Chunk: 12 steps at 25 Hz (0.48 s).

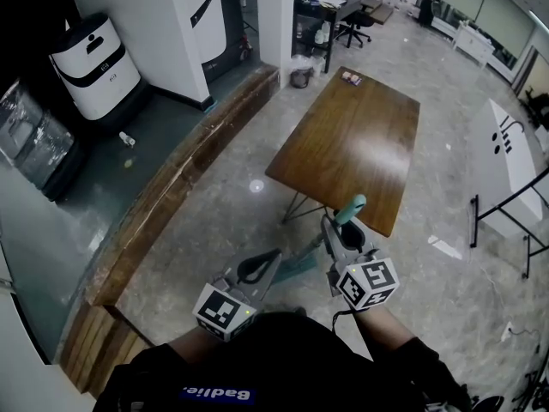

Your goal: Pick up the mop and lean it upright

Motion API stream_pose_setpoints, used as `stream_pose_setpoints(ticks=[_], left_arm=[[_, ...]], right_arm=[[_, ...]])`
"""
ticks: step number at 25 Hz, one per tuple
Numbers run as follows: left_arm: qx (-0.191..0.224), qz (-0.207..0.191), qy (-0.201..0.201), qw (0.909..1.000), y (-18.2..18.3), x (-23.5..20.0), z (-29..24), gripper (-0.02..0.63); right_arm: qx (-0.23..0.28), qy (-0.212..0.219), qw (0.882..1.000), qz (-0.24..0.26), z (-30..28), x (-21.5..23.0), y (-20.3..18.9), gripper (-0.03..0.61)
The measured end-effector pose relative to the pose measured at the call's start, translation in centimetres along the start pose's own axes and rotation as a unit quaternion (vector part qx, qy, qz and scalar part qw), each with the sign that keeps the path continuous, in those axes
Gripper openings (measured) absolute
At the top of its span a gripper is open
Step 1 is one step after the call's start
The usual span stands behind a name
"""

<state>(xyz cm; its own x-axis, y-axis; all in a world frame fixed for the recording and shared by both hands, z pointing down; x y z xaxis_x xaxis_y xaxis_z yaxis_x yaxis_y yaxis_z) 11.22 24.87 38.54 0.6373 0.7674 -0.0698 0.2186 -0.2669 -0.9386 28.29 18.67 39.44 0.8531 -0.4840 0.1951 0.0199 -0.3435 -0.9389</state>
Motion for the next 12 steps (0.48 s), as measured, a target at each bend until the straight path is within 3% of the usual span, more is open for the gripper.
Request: stream_pose_setpoints(ticks=[12], left_arm=[[0.002, 0.027, 0.037, 0.9989, -0.3, -0.1, 0.2, 0.02]], right_arm=[[0.004, 0.064, 0.998, 0.008, -1.6, -1.3, 1.3, 0.114]])
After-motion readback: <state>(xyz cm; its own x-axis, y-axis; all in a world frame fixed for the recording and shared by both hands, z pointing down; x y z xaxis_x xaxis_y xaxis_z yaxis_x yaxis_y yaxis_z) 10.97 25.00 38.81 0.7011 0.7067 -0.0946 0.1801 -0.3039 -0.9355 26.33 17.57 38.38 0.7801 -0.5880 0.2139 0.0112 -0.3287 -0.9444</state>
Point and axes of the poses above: the fingertips, and each gripper's own axes: z backward along the fingers, x to its right, y out of its top, the point moved 5 cm from there along z, backward along the fingers, and after that the axes turned 14 degrees about -x, right-handed, at the moved point
